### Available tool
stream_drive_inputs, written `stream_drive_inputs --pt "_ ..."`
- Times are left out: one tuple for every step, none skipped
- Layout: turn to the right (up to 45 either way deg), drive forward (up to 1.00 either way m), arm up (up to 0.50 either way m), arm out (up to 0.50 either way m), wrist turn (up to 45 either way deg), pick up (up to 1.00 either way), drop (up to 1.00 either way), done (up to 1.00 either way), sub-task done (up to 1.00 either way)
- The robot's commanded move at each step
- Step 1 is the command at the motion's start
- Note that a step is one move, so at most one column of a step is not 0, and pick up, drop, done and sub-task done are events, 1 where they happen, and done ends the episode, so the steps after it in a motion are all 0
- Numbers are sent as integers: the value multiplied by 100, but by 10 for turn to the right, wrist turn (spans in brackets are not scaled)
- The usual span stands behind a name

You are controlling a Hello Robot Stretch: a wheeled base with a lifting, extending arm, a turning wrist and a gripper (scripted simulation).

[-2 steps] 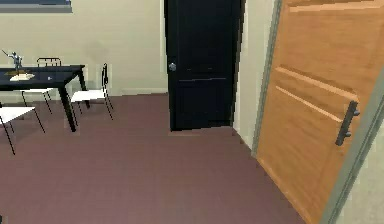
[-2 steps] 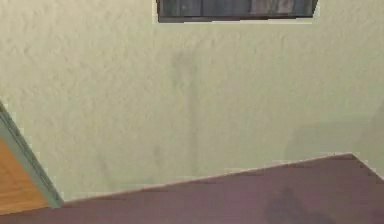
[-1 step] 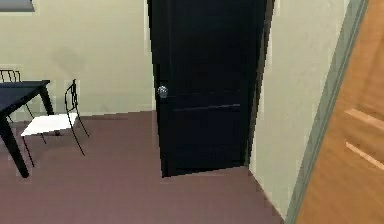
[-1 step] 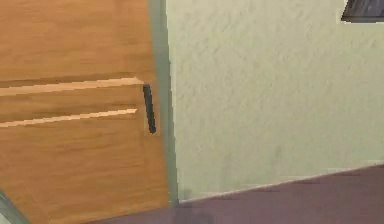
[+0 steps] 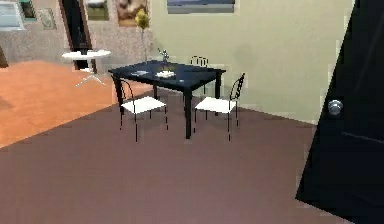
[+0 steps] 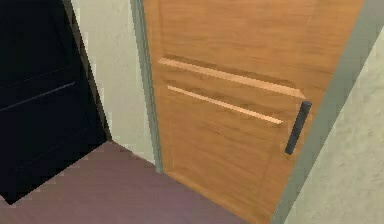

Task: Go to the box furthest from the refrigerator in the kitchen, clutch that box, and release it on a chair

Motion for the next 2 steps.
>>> stream_drive_inputs --pt "-120 0 0 0 0 0 0 0 0" --pt "0 25 0 0 0 0 0 0 0"
